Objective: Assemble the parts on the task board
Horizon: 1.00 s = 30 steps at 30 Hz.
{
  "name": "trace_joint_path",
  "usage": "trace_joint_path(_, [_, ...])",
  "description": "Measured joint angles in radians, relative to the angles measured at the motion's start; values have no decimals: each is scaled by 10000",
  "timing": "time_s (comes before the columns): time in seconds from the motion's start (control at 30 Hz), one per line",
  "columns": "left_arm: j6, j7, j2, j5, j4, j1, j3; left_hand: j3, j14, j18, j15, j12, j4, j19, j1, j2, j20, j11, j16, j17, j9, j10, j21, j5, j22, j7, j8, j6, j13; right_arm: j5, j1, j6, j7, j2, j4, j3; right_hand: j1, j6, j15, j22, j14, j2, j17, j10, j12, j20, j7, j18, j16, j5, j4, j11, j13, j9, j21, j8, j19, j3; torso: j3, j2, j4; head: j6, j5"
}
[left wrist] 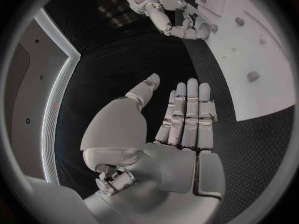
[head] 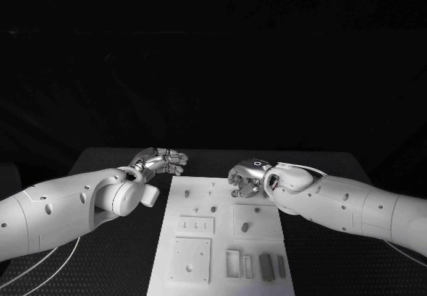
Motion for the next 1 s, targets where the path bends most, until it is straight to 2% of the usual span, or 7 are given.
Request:
trace_joint_path(0.23, [17,0,-61,6,138,2,4,0,0,-50,0,-24,0,0,-15,-13,0,0,0,2,1,0,0,0,8,5,-37,-5,0,-215,-80,-1,-60,82,-245,-54,40,-2,31,0,-31,-40,0,-37,0,-17,1,-4,72,-39,1,36,-12,0,64,0,-20,56,0,49,9,7,-2])
trace_joint_path(0.57, [30,0,-86,7,221,2,8,0,0,-52,0,-38,0,1,-11,-9,0,0,0,10,0,0,37,-1,7,6,-37,-6,-1,-372,-168,12,-89,185,-295,-96,39,0,32,-1,-32,-40,-2,-37,0,-29,-1,-13,156,-78,1,36,-21,0,122,0,-38,110,6,134,25,14,-23])
trace_joint_path(0.73, [36,0,-57,11,207,2,10,0,0,-53,0,-39,0,-34,-10,-9,36,0,0,21,7,0,37,-1,6,6,-37,-6,-1,-401,-194,17,-89,209,-246,-101,39,51,31,-1,-31,-40,-3,-36,0,-28,-52,-13,275,-117,1,35,-21,1,198,0,-38,165,10,168,25,-21,-7])
trace_joint_path(0.93, [43,-3,-56,13,193,2,10,0,-1,-58,0,-38,0,-72,-10,-9,-1,0,0,24,8,0,37,-1,5,6,-37,-6,-1,-435,-195,22,-89,213,-285,-101,39,254,-12,-3,-67,-40,-41,228,80,-27,-71,-12,423,-188,1,-140,45,51,352,29,-39,256,5,181,25,-39,-5])
trace_joint_path(1.0, [43,-3,-55,15,193,2,10,0,-1,-59,0,-39,0,-72,-10,-9,-1,0,0,30,8,0,37,-1,5,6,-37,-6,-1,-446,-196,21,-89,212,-298,-101,40,309,-27,-3,-80,-40,-49,291,107,-31,-81,-12,449,-228,-18,-140,70,57,372,60,-42,304,0,182,23,-51,-8])
